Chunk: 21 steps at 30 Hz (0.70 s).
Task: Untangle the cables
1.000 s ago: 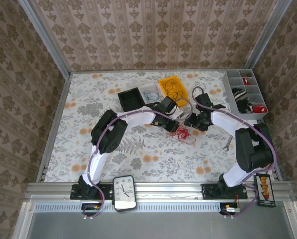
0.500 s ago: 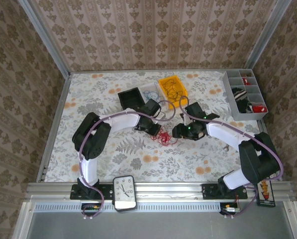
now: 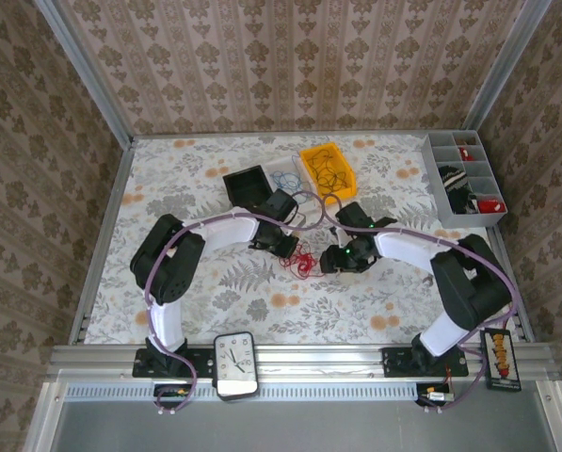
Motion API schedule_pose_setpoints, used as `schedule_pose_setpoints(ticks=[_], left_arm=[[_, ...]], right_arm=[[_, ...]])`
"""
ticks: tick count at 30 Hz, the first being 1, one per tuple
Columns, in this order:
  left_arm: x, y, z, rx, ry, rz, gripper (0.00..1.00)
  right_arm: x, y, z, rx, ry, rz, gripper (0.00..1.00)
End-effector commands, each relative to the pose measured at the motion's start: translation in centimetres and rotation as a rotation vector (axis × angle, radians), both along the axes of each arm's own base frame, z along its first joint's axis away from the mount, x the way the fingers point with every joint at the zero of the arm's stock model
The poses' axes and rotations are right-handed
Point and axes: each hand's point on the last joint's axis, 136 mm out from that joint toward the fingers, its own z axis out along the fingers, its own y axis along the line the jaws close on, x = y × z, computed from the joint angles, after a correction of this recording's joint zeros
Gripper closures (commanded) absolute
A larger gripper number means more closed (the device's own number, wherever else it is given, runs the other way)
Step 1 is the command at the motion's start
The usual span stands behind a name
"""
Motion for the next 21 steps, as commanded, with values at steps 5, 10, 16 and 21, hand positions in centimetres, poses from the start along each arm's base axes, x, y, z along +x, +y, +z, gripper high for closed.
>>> schedule_pose_setpoints(ticks=[5,10,16,21], left_arm=[[0.3,-0.6,1.3,-0.045,-0.006,0.009,1.00],[0.2,-0.7,1.1,-0.050,0.001,0.004,1.00],[0.0,-0.6,0.8,-0.048,0.007,0.009,1.00],[-0.2,-0.9,1.0,-0.066,0.006,0.000,1.00]], right_arm=[[1.7,0.0,-0.7,-0.131,-0.053,0.026,0.45],[2.4,0.9,-0.7,-0.126,-0.069,0.043,0.45],[3.7,2.1,-0.2,-0.109,-0.102,0.033,0.46],[4.2,1.1,-1.0,-0.268,-0.145,0.014,0.50]])
